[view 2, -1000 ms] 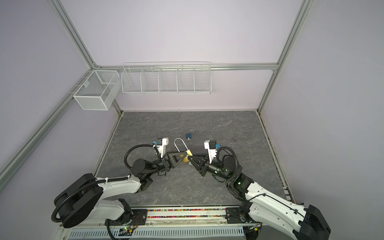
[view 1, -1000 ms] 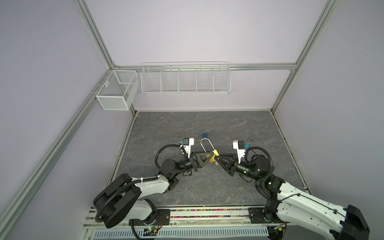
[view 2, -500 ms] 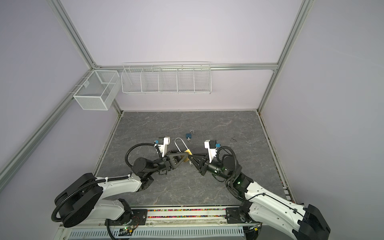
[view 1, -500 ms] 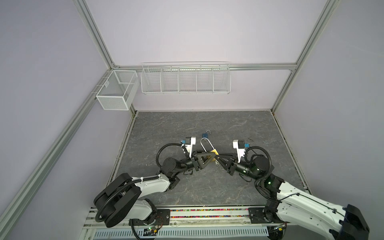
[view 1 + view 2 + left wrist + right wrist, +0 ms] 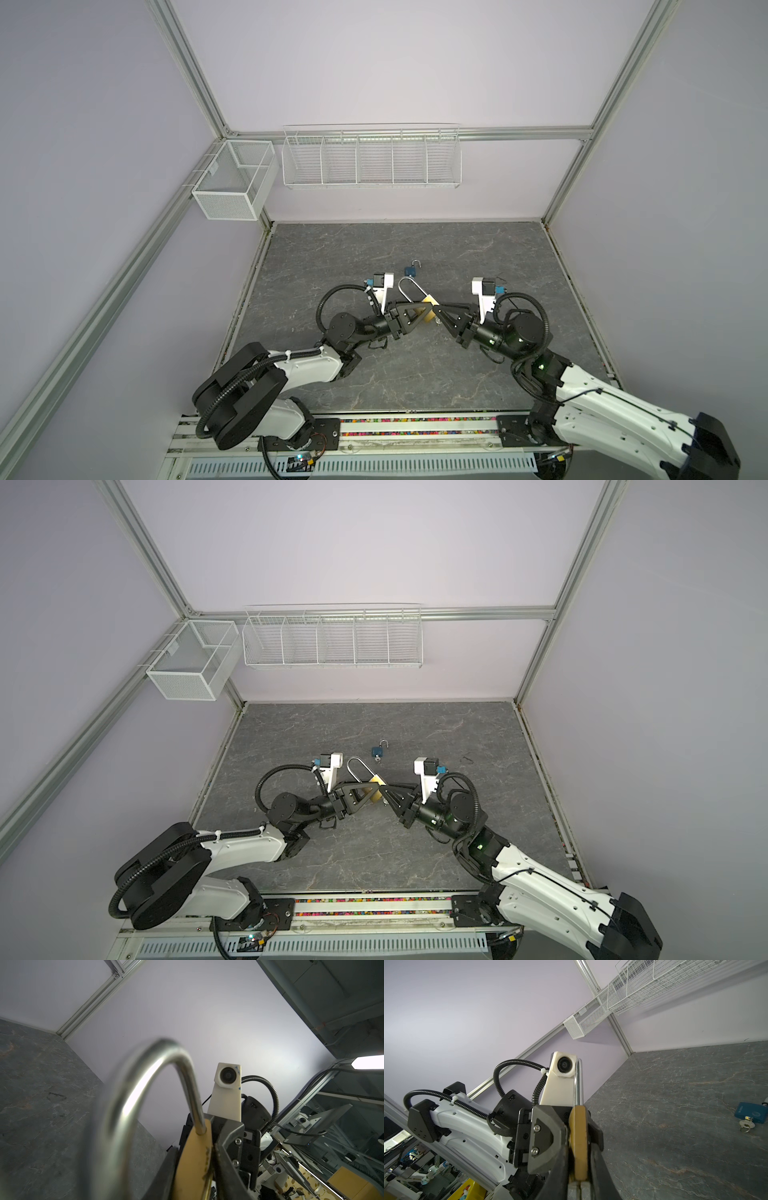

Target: Unlock with the key

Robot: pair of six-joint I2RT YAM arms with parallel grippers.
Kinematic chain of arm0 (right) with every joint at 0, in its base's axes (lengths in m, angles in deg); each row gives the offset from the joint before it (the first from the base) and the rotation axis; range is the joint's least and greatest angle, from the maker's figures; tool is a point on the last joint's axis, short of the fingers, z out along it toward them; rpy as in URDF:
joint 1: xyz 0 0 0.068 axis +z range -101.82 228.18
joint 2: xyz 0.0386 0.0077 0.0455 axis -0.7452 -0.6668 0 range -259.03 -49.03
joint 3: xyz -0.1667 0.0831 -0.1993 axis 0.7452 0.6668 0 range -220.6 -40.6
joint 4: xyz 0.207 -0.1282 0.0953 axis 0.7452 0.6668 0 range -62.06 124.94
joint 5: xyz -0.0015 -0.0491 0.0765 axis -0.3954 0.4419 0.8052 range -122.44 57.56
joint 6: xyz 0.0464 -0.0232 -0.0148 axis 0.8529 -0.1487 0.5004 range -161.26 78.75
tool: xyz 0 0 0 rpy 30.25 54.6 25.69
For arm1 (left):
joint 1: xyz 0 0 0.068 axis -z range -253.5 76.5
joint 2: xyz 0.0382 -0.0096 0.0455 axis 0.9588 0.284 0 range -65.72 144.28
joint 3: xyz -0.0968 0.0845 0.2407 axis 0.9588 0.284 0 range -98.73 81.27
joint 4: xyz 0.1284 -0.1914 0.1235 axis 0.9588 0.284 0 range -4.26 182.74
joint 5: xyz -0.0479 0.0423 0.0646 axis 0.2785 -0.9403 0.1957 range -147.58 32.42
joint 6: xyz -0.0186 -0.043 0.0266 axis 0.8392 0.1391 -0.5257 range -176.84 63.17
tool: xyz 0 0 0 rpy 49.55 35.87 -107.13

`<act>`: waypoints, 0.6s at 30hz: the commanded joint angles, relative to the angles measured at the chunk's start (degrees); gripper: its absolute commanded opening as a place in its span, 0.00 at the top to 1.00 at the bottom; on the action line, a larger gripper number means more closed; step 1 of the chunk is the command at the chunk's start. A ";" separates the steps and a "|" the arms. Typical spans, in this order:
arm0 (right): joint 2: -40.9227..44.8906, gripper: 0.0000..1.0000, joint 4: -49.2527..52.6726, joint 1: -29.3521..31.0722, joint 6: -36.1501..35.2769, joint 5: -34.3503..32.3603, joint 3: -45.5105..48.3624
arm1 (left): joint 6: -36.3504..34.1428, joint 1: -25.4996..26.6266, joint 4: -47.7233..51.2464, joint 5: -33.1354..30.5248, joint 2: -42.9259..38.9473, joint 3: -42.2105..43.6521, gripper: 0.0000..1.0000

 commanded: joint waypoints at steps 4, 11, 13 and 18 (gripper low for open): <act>1.13 0.94 -3.11 -0.60 0.22 -4.08 0.24 | -1.17 1.08 -3.32 0.67 -0.85 -1.42 1.00; -0.55 0.94 -5.05 -0.62 1.61 -2.91 0.98 | -0.81 1.07 -3.32 -2.94 -1.73 -2.57 1.00; -1.54 0.94 -6.05 -0.54 2.17 -2.43 1.08 | -0.56 1.04 -3.32 -3.39 -1.65 -3.38 1.00; -2.58 0.94 -7.22 0.00 2.47 -2.51 1.43 | -0.49 1.03 -3.32 -6.69 -1.46 -4.06 1.00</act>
